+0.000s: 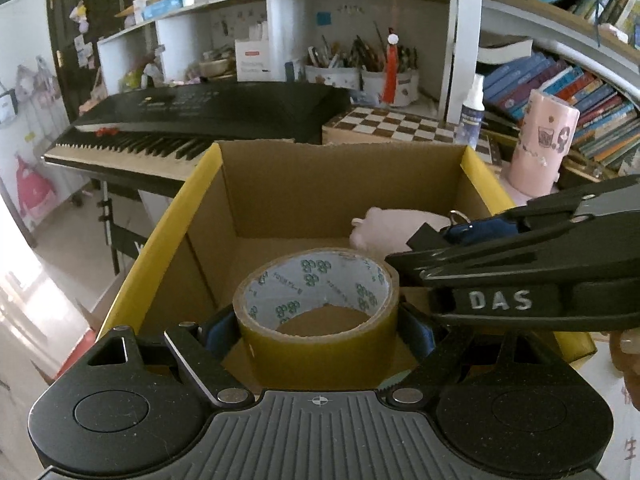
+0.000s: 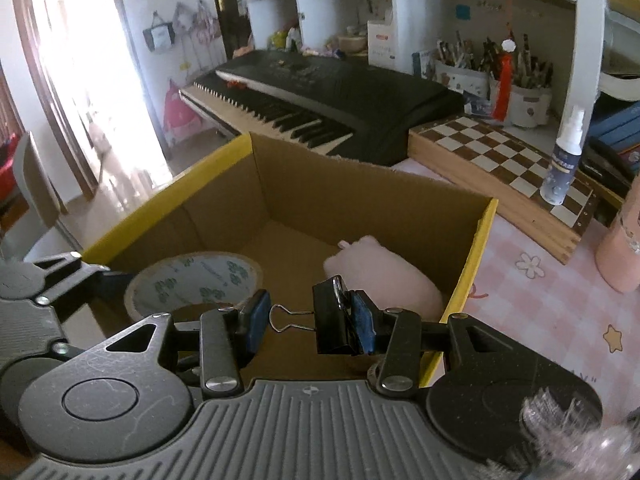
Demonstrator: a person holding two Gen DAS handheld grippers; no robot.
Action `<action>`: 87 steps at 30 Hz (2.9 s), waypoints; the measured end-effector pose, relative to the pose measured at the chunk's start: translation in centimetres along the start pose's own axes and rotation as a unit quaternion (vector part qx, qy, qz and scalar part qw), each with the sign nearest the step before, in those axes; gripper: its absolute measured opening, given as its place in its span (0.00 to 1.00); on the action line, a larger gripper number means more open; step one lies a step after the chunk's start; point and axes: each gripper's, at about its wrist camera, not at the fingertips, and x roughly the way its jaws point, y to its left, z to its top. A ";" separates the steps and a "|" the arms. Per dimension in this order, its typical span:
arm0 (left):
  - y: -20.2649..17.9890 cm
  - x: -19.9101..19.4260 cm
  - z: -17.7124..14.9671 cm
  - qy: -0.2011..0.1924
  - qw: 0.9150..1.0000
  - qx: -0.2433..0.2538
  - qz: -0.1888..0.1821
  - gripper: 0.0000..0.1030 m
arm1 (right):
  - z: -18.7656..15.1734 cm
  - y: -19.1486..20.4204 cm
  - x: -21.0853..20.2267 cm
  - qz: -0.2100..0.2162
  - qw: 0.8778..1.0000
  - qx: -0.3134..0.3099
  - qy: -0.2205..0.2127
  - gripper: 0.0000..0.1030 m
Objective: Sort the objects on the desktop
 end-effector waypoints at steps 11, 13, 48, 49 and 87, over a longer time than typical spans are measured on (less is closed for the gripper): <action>-0.7 -0.4 0.2 -0.016 1.000 0.013 -0.003 0.84 | 0.0 0.2 0.7 -0.010 0.999 -0.034 0.010 0.41; -0.9 -0.9 0.2 -0.026 1.000 0.018 -0.001 0.84 | 0.0 0.0 0.5 -0.008 1.000 -0.024 0.007 0.41; 2.4 -10.7 -3.6 -0.131 0.987 -0.086 0.036 0.86 | -5.5 1.9 -11.6 -0.110 0.983 0.073 -0.126 0.49; 2.7 -11.0 -3.8 -0.132 0.986 -0.090 0.038 0.86 | -5.9 2.1 -11.9 -0.113 0.982 0.077 -0.127 0.49; 2.2 -19.6 -17.0 -0.075 0.996 -0.057 -0.005 0.86 | -20.6 13.7 -18.3 -0.159 0.981 0.087 -0.065 0.49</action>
